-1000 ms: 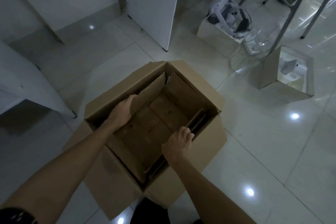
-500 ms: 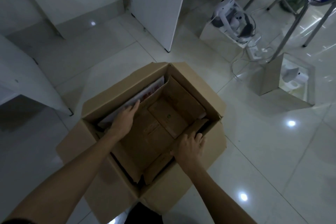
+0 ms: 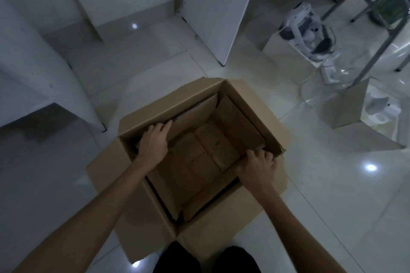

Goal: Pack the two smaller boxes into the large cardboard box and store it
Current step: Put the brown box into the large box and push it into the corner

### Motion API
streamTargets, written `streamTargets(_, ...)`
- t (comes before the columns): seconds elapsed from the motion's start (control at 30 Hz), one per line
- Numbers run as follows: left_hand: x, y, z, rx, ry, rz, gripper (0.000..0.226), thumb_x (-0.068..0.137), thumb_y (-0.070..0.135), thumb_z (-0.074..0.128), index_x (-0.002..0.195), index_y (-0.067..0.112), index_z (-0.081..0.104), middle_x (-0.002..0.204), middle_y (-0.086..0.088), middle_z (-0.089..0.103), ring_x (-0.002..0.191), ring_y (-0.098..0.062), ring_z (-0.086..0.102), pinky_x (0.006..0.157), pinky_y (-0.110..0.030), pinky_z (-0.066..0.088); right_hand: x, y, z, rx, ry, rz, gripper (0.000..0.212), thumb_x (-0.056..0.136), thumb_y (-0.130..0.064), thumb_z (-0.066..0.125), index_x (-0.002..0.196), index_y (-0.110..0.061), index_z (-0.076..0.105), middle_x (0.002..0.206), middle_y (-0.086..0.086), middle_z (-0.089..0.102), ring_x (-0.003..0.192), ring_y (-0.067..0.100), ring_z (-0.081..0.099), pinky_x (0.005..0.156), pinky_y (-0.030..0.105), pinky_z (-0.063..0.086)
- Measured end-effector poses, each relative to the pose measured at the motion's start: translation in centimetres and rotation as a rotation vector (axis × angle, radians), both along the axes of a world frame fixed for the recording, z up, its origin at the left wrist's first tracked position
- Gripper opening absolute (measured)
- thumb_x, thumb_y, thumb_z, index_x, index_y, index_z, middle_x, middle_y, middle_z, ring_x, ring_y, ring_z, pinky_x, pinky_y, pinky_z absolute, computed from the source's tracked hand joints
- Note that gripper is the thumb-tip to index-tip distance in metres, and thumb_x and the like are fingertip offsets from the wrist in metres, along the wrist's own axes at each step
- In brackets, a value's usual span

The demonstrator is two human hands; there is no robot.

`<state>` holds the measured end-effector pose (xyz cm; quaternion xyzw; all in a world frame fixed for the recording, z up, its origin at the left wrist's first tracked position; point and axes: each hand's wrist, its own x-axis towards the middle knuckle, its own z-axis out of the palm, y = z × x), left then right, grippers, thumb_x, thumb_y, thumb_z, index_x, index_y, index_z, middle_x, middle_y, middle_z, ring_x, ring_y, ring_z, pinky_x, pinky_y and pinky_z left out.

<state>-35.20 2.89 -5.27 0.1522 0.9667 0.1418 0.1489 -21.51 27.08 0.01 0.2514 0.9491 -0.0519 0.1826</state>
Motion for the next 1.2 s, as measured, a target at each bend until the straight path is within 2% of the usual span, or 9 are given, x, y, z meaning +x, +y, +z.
streamTargets(0.07, 1.7, -0.8, 0.3, 0.018, 0.058, 0.044, 0.059, 0.086, 0.006, 0.052, 0.142, 0.016, 0.036, 0.134, -0.011, 0.051, 0.115, -0.032, 0.048, 0.092, -0.048, 0.047, 0.1, 2.3, 0.3, 0.005, 0.111, 0.086, 0.056, 0.083, -0.039, 0.058, 0.132, -0.015, 0.045, 0.137, 0.015, 0.045, 0.127, 0.036, 0.036, 0.106, 0.048, 0.029)
streamTargets(0.17, 4.8, -1.0, 0.7, 0.043, 0.108, 0.135, 0.056, 0.084, 0.007, 0.056, 0.138, 0.012, 0.043, 0.143, -0.015, 0.043, 0.131, -0.036, 0.037, 0.107, -0.05, 0.037, -0.1, 5.6, -0.1, -0.054, 0.198, 0.179, 0.083, 0.074, -0.051, 0.069, 0.14, -0.012, 0.037, 0.144, 0.02, 0.036, 0.133, 0.04, 0.031, 0.107, 0.054, 0.031)
streamTargets(0.27, 8.3, -0.4, 0.5, 0.039, 0.137, 0.266, 0.058, 0.083, 0.008, 0.058, 0.139, 0.013, 0.042, 0.154, -0.018, 0.024, 0.141, -0.04, 0.018, 0.114, -0.051, 0.022, -0.1, 8.3, -0.7, -0.12, 0.124, 0.218, 0.117, 0.059, -0.074, 0.066, 0.148, -0.015, 0.019, 0.154, 0.022, 0.017, 0.143, 0.041, 0.012, 0.113, 0.056, 0.018)
streamTargets(0.37, 11.9, 0.6, 0.4, 0.036, 0.101, 0.454, 0.068, 0.082, 0.017, 0.061, 0.143, 0.018, 0.031, 0.158, -0.017, 0.006, 0.143, -0.041, 0.008, 0.113, -0.053, 0.023, 0.2, 10.2, -1.2, -0.2, 0.031, 0.241, 0.138, 0.047, -0.085, 0.06, 0.15, -0.015, 0.0, 0.159, 0.017, -0.001, 0.146, 0.036, -0.002, 0.118, 0.053, 0.006)
streamTargets(0.53, 17.4, 2.1, 0.1, 0.091, -0.002, 0.737, 0.082, 0.081, 0.029, 0.063, 0.147, 0.017, 0.017, 0.155, -0.02, 0.006, 0.139, -0.041, 0.017, 0.109, -0.054, 0.029, 1.4, 11.5, -2.1, -0.364, -0.003, 0.251, 0.146, 0.043, -0.081, 0.064, 0.149, -0.016, -0.012, 0.159, 0.004, -0.011, 0.147, 0.027, -0.001, 0.118, 0.049, 0.02)
streamTargets(0.63, 18.3, 2.4, -0.3, 0.21, 0.033, 0.739, 0.078, 0.083, 0.026, 0.061, 0.147, 0.018, 0.017, 0.156, -0.017, 0.005, 0.138, -0.039, 0.02, 0.106, -0.053, 0.036, 1.4, 11.3, -2.5, -0.424, 0.088, 0.238, 0.146, 0.043, -0.075, 0.069, 0.148, -0.011, -0.011, 0.159, 0.006, -0.002, 0.146, 0.028, 0.004, 0.116, 0.045, 0.02)
streamTargets(0.77, 16.8, 2.1, 0.0, 0.32, 0.076, 0.757, 0.074, 0.085, 0.022, 0.06, 0.146, 0.019, 0.019, 0.156, -0.015, 0.004, 0.141, -0.035, 0.014, 0.108, -0.051, 0.034, 0.2, 10.9, -2.8, -0.455, 0.155, 0.235, 0.146, 0.044, -0.068, 0.076, 0.149, -0.011, -0.008, 0.157, 0.006, 0.005, 0.143, 0.031, 0.012, 0.114, 0.046, 0.025)
streamTargets(0.93, 13.6, 1.2, 0.3, 0.321, 0.108, 0.748, 0.069, 0.084, 0.019, 0.061, 0.145, 0.018, 0.026, 0.155, -0.019, 0.009, 0.139, -0.036, 0.017, 0.108, -0.049, 0.03, -3.2, 9.8, -2.8, -0.449, 0.154, 0.241, 0.146, 0.044, -0.064, 0.078, 0.149, -0.009, -0.007, 0.156, 0.009, 0.006, 0.142, 0.034, 0.014, 0.114, 0.049, 0.027)
streamTargets(1.2, 5.9, -2.0, 0.6, 0.295, 0.127, 0.729, 0.065, 0.085, 0.02, 0.06, 0.143, 0.015, 0.029, 0.154, -0.02, 0.009, 0.138, -0.037, 0.018, 0.104, -0.044, 0.037, -11.4, 6.6, -2.7, -0.42, 0.134, 0.261, 0.145, 0.045, -0.064, 0.08, 0.149, -0.009, -0.005, 0.156, 0.009, 0.006, 0.141, 0.036, 0.014, 0.112, 0.051, 0.03)
